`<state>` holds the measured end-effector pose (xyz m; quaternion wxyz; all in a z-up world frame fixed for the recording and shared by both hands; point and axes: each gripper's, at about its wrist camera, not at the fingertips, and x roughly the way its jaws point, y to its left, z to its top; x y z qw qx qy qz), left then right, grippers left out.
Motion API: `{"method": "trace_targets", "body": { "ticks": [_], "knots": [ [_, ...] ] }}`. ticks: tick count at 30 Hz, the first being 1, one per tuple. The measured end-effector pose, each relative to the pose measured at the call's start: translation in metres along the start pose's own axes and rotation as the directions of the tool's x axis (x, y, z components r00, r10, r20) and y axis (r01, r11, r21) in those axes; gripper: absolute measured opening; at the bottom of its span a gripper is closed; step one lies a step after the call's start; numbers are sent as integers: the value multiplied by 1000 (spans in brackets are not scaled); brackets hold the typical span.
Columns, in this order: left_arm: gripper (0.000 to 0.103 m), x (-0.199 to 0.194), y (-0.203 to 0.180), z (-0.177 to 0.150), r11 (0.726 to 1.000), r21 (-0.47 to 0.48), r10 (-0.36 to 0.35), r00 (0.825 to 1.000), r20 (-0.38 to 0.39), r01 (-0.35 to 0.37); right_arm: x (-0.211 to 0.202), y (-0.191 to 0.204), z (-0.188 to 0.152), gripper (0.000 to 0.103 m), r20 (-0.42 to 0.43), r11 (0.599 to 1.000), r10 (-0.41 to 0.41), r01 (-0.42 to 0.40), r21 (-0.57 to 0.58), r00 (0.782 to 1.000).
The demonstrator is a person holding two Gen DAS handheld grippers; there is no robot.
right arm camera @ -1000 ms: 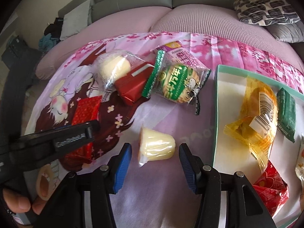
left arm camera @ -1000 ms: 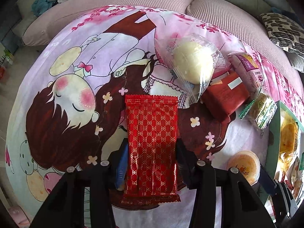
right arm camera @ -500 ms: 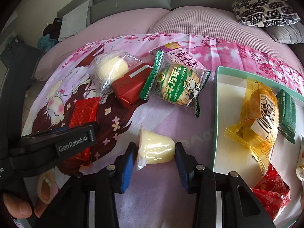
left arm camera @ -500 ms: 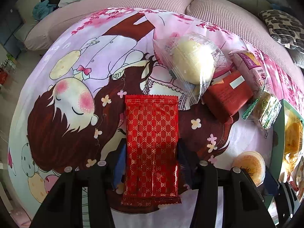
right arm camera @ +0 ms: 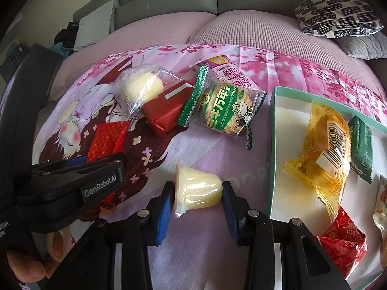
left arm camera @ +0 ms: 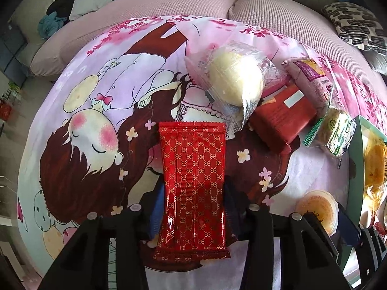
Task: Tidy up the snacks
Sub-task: 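Carry the red packet and pudding cup over the tray with both tools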
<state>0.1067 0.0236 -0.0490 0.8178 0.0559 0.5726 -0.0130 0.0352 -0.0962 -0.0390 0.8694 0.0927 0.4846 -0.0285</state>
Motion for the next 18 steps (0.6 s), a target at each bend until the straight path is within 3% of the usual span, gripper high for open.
{"method": "trace_targets", "body": {
  "ticks": [9, 18],
  "knots": [
    [46, -10, -3, -4, 999, -4, -54, 999, -3, 54, -10, 0, -2, 40, 10, 1000, -7, 7, -6, 1000],
    [46, -36, -9, -4, 996, 4, -89, 995, 43, 89, -32, -4, -1, 40, 57, 1000, -6, 5, 4, 998]
  ]
}}
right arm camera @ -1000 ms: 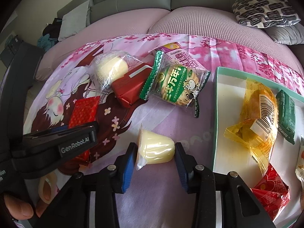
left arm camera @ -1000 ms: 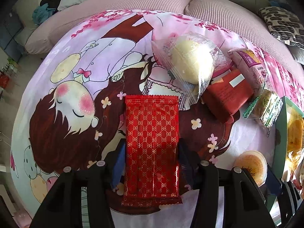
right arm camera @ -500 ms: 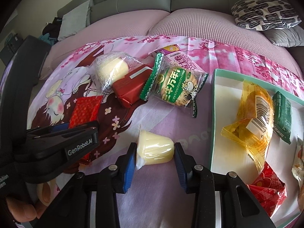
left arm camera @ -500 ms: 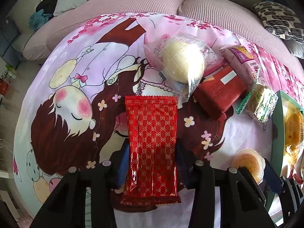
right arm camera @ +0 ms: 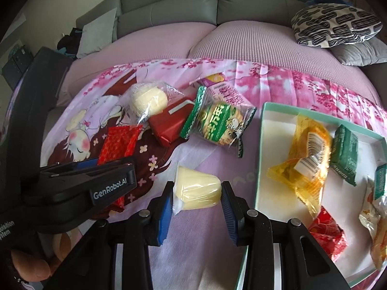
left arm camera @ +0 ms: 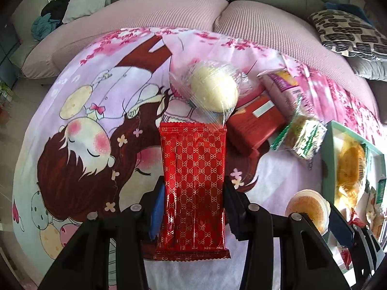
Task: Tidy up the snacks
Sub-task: 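Carry the red packet and pudding cup over the tray with both tools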
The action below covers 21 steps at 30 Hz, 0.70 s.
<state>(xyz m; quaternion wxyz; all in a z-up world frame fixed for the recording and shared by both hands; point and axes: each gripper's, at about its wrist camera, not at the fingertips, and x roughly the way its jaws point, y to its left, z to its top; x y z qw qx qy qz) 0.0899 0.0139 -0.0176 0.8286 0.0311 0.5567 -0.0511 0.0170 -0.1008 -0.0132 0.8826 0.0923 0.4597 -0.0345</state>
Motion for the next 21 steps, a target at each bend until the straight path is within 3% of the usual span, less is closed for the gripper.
{"method": "trace_targets", "body": {
  "ticks": [15, 21],
  "knots": [
    [46, -47, -19, 5, 997, 51, -69, 992, 109, 63, -38, -29, 10, 40, 82, 997, -11, 4, 82, 997],
    [46, -64, -46, 3, 987, 114, -127, 981, 144, 111, -57, -57, 12, 40, 117, 989, -59, 42, 141, 991]
  ]
}}
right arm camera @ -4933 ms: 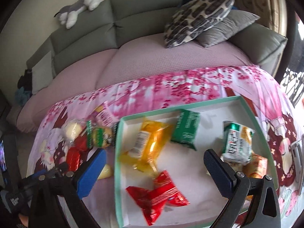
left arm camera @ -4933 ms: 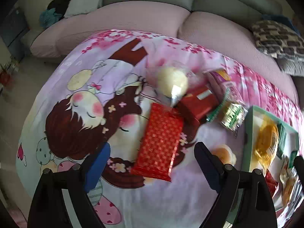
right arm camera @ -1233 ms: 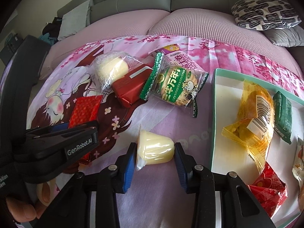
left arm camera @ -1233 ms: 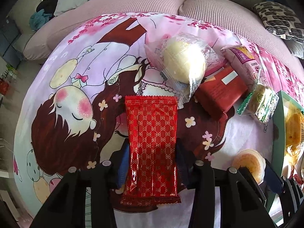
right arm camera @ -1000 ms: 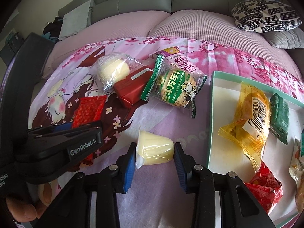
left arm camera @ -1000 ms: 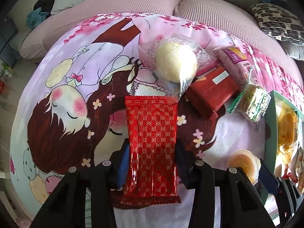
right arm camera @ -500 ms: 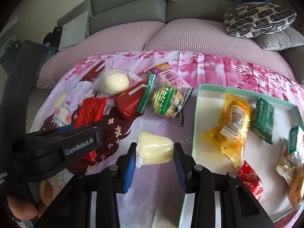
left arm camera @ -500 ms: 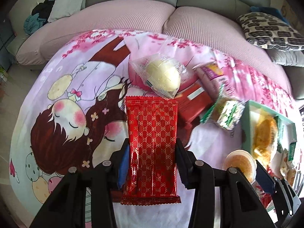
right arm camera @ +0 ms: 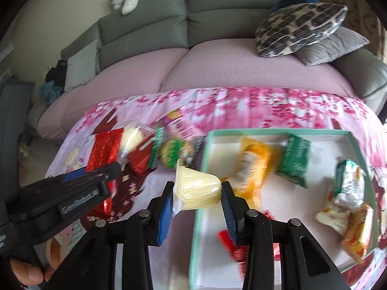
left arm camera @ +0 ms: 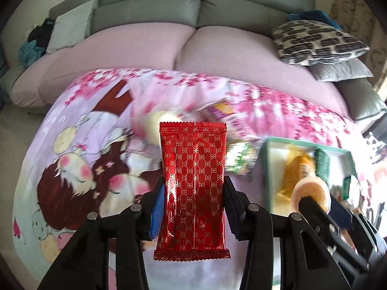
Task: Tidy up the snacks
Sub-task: 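Carry the red packet and pudding cup over the tray with both tools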
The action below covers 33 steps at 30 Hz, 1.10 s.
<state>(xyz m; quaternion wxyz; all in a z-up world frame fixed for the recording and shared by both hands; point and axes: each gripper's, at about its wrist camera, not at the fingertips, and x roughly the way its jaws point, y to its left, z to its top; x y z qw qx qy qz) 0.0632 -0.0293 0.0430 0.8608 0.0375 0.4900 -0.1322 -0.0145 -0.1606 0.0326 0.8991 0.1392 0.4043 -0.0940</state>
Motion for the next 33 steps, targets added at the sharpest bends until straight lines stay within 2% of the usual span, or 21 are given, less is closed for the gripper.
{"method": "trace_targets", "body": {
  "ticks": [9, 17, 23, 33],
  "knots": [
    [46, -11, -74, -8, 979, 169, -121, 992, 18, 116, -26, -70, 3, 41, 28, 984, -120, 115, 137, 992],
    [46, -9, -129, -22, 944, 284, -175, 985, 4, 167, -48, -119, -5, 41, 37, 961, -175, 163, 225, 984],
    [46, -1, -150, -30, 931, 313, -197, 980, -4, 189, -53, -135, -12, 41, 24, 952, -183, 171, 253, 983],
    [46, 7, -159, -34, 930, 313, -200, 980, -11, 193, -54, -146, -15, 41, 3, 947, -180, 173, 270, 984]
  ]
}}
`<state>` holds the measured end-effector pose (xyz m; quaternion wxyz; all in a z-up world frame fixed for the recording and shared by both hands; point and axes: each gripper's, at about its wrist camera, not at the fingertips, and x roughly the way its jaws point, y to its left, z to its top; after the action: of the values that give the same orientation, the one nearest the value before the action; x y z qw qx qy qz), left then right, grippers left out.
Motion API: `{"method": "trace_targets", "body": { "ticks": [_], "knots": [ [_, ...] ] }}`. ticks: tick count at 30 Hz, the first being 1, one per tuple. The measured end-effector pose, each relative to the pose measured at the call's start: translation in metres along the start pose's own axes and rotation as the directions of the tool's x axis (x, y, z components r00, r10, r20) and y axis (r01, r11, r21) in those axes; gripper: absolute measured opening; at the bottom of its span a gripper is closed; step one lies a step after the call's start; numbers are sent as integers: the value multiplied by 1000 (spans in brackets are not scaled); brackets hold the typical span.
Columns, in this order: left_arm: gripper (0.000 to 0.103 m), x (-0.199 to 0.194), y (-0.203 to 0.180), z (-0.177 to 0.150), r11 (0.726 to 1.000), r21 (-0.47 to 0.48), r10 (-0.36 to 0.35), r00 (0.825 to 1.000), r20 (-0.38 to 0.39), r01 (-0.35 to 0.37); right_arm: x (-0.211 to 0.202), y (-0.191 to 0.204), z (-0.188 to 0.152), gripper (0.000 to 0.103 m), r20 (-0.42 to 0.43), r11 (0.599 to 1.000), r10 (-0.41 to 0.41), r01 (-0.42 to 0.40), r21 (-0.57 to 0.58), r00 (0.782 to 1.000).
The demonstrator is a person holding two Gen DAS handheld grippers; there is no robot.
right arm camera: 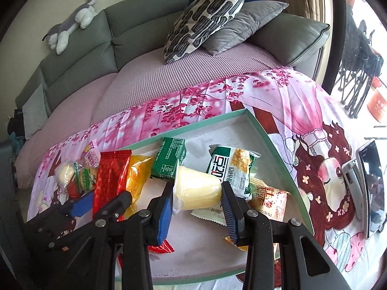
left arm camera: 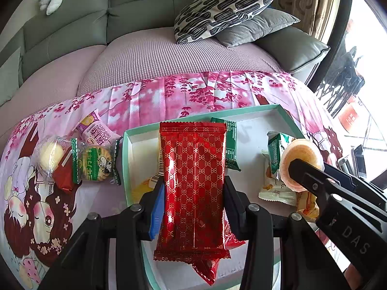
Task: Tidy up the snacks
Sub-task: 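Carry the red packet and pudding cup over the tray with both tools, then open both tools to drop the red packet and pudding cup into the tray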
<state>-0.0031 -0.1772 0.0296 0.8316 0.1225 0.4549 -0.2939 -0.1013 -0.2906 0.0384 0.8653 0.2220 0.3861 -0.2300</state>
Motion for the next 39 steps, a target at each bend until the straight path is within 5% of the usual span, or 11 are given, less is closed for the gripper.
{"method": "trace_targets", "body": {
  "ticks": [14, 18, 32, 36, 39],
  "knots": [
    [47, 3, -9, -2, 1000, 29, 3, 1000, 9, -4, 6, -3, -1, 41, -17, 1000, 5, -5, 7, 1000],
    [62, 2, -7, -3, 1000, 26, 11, 1000, 5, -11, 8, -3, -1, 41, -24, 1000, 5, -5, 8, 1000],
    [65, -7, 24, -2, 995, -53, 86, 996, -6, -86, 9, -5, 0, 42, -25, 1000, 2, -1, 24, 1000],
    [68, -1, 43, -4, 984, -127, 116, 992, -52, -122, 13, -2, -1, 50, -40, 1000, -4, 4, 11, 999],
    [82, 2, 58, -7, 969, -180, 154, 984, -85, -167, 16, 4, -2, 66, -44, 1000, 0, -1, -8, 999]
  ]
}}
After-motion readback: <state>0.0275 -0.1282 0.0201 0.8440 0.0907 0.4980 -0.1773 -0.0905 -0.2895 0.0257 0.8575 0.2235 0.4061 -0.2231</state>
